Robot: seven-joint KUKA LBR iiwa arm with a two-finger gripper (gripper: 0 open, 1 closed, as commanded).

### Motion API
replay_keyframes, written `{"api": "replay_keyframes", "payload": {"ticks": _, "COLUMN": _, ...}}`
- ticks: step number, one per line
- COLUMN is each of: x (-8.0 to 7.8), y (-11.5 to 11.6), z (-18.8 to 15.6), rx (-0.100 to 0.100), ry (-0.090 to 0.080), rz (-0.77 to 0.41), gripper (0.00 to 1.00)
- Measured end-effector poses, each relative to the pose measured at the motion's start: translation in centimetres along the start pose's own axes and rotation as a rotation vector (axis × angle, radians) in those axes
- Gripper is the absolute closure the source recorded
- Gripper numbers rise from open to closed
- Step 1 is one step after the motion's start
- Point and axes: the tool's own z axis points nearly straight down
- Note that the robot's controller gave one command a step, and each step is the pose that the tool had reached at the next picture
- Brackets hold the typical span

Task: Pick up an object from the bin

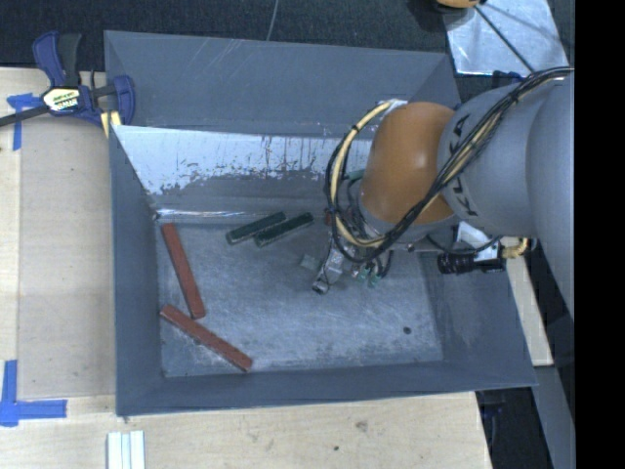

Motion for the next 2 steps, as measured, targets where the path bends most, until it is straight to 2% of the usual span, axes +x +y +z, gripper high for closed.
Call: {"api": "replay_keyframes", "payload": {"ticks": 2, "x": 0.2, "y": -0.1, "z": -3.2, "rx": 0.004, "ry": 0.008, "rz": -0.001, "gripper": 1.00}}
